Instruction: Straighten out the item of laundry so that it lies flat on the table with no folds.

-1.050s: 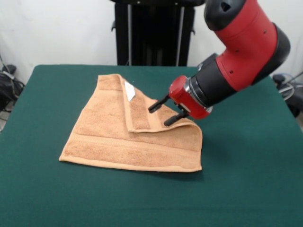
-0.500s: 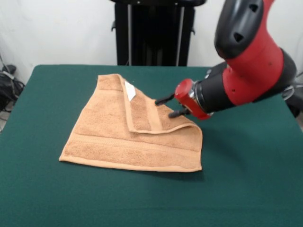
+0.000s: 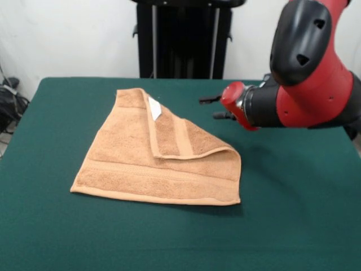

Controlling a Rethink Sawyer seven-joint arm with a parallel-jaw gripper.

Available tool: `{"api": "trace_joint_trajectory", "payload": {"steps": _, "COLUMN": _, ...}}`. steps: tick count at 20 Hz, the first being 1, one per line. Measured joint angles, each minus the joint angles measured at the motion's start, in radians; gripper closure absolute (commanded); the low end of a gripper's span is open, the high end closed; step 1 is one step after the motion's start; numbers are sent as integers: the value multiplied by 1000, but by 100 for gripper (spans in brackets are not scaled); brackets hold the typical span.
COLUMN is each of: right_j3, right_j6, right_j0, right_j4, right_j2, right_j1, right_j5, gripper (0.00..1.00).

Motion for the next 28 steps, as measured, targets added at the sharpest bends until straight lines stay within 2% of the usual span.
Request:
{"api": "trace_joint_trajectory", "payload": {"steps": 6, "right_j3": 0, "right_j6": 0, "right_j0": 0, "right_j4": 0, "right_j2": 0, "right_j1": -19, "right_j5": 0, "gripper": 0}}
{"api": "trace_joint_trajectory", "payload": {"steps": 16, "right_j3": -1, "right_j6": 0, "right_j0": -7, "right_j4": -13, "right_j2": -1, "right_j1": -115, "right_j5": 0, "gripper": 0}}
{"api": "trace_joint_trajectory", "payload": {"steps": 28, "right_j3": -56, "right_j6": 0, "right_j0": -29, "right_j4": -13, "right_j2": -1, "right_j1": -114, "right_j5": 0, "gripper": 0}}
